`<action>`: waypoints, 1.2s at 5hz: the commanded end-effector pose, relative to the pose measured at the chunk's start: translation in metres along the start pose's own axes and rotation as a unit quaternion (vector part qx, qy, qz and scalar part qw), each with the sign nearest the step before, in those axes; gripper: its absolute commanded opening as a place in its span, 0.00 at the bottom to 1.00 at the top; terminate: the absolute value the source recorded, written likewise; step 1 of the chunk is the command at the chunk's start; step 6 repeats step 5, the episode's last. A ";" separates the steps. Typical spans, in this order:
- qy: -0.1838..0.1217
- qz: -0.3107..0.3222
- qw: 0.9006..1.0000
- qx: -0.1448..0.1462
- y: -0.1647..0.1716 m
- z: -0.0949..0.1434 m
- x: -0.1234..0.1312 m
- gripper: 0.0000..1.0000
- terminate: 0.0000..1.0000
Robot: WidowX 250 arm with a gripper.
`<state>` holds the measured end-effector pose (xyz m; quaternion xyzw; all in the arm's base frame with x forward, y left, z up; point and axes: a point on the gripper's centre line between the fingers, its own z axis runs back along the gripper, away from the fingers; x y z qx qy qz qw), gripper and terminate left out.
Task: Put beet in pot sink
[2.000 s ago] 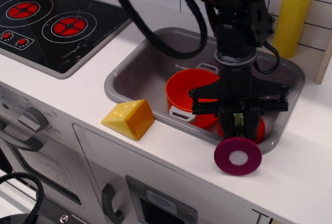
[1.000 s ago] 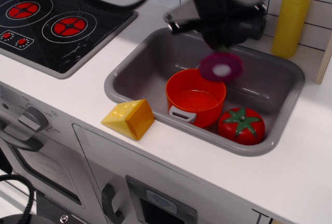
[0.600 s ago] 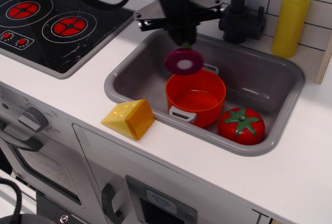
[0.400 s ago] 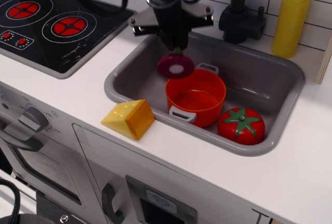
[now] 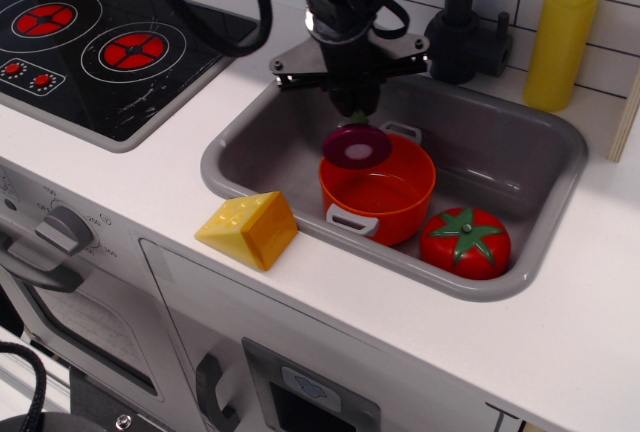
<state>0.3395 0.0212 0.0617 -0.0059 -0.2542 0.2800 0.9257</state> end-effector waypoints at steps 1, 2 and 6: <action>-0.006 0.014 1.000 -0.004 -0.006 0.010 0.019 1.00 0.00; -0.011 0.012 1.000 0.002 -0.010 0.010 0.018 1.00 0.00; -0.011 0.012 1.000 0.002 -0.010 0.010 0.018 1.00 1.00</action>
